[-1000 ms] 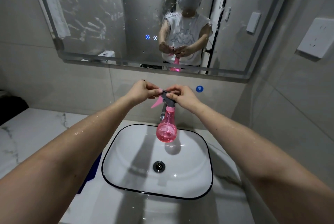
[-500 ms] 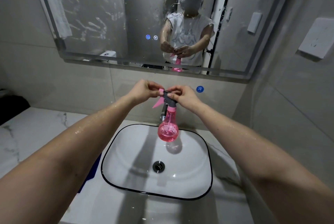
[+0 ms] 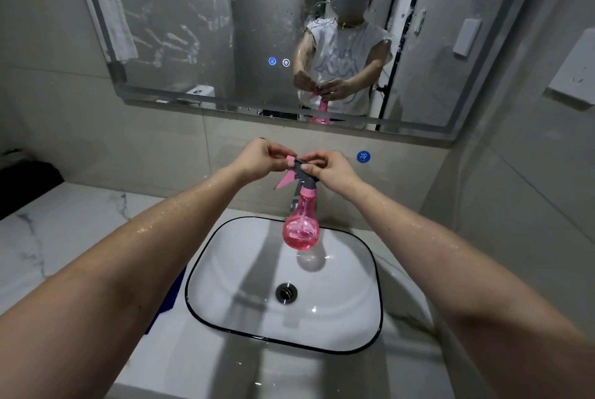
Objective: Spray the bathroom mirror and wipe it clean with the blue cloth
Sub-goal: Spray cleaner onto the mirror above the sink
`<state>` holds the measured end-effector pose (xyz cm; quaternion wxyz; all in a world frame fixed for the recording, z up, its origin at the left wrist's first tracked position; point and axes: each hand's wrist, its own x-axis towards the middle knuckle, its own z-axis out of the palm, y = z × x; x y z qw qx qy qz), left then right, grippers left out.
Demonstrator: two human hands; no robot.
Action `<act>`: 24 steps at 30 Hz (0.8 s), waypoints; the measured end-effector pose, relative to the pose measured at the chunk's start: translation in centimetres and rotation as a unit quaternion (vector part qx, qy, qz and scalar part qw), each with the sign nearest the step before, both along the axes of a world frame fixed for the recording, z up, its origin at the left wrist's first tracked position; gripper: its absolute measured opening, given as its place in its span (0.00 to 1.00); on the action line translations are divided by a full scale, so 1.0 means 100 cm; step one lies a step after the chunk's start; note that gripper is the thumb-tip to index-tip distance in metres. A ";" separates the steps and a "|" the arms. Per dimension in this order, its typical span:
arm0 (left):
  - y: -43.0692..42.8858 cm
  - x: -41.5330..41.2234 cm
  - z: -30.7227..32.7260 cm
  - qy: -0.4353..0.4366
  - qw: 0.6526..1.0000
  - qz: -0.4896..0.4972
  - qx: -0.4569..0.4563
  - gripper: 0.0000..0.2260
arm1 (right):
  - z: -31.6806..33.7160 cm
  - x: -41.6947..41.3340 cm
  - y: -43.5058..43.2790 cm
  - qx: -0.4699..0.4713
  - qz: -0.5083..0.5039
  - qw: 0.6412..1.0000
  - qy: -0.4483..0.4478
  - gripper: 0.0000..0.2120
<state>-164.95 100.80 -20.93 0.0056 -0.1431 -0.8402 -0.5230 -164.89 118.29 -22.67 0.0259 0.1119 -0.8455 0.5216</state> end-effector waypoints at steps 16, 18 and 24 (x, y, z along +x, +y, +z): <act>0.002 0.002 -0.027 -0.157 0.983 -0.068 0.062 0.40 | 0.038 -0.010 -0.011 -0.167 -0.050 0.979 0.102 0.08; 0.004 0.003 -0.032 -0.161 0.983 -0.087 0.023 0.37 | 0.043 -0.014 -0.009 -0.204 -0.061 0.972 0.103 0.08; 0.010 0.007 -0.027 -0.078 0.995 -0.056 0.035 0.26 | 0.057 -0.019 -0.004 -0.234 -0.046 0.966 0.104 0.15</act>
